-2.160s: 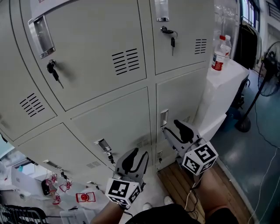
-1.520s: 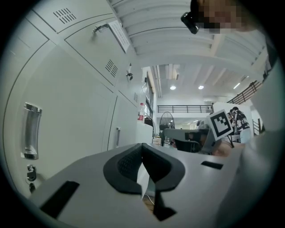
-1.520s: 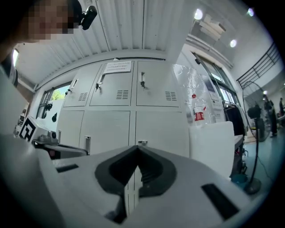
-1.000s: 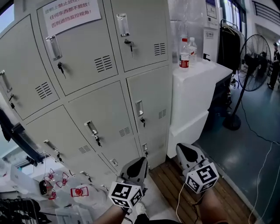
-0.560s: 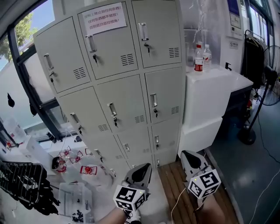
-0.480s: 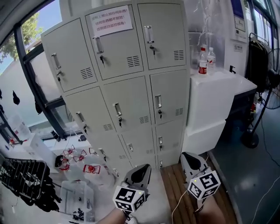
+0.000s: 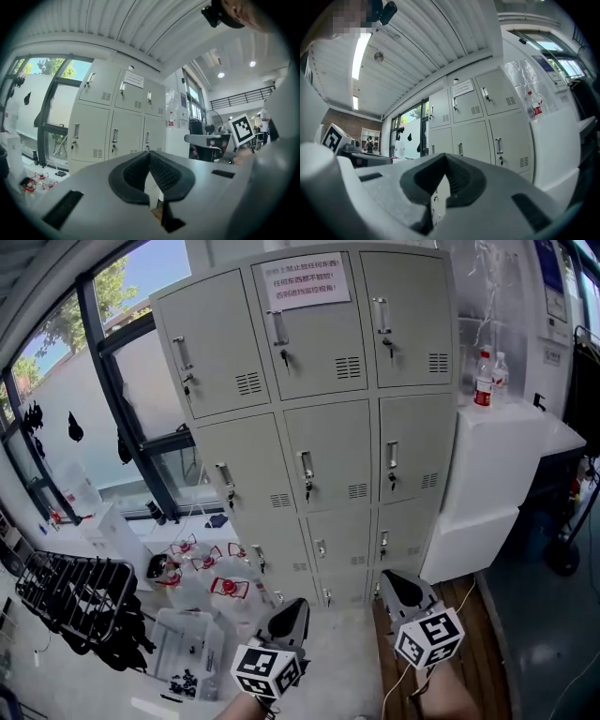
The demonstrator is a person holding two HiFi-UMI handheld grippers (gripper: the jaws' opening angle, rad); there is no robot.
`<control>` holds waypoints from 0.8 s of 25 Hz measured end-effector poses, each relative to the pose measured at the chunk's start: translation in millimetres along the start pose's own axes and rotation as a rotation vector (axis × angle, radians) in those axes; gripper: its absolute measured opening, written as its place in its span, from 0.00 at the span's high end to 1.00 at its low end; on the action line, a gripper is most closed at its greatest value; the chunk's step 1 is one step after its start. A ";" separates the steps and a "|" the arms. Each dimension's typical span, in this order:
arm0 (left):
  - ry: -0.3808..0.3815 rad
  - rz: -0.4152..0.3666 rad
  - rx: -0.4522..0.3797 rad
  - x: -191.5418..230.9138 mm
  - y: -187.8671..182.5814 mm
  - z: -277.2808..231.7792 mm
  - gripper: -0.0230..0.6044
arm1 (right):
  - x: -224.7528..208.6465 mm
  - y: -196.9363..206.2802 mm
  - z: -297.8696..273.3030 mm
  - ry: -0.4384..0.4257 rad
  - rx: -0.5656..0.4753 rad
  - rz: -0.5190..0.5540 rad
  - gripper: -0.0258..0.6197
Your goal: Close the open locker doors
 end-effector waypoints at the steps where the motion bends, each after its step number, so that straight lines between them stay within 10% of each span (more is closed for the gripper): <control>1: 0.000 0.004 0.000 5.5 -0.8 4.4 0.96 | 6.7 0.0 -2.0 0.003 0.003 -0.003 0.96; 20: 0.280 0.015 -0.005 23.9 -12.1 43.9 0.96 | 80.8 -20.7 76.8 0.339 0.039 0.056 0.96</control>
Point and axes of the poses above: the fingertips, and each gripper's own axes: z backward along the fingers, x to its left, y out of its underside, the point moved 9 cm from there along z, backward along the fingers, and after that the axes turned 7 degrees about z, right-handed, at the moved point
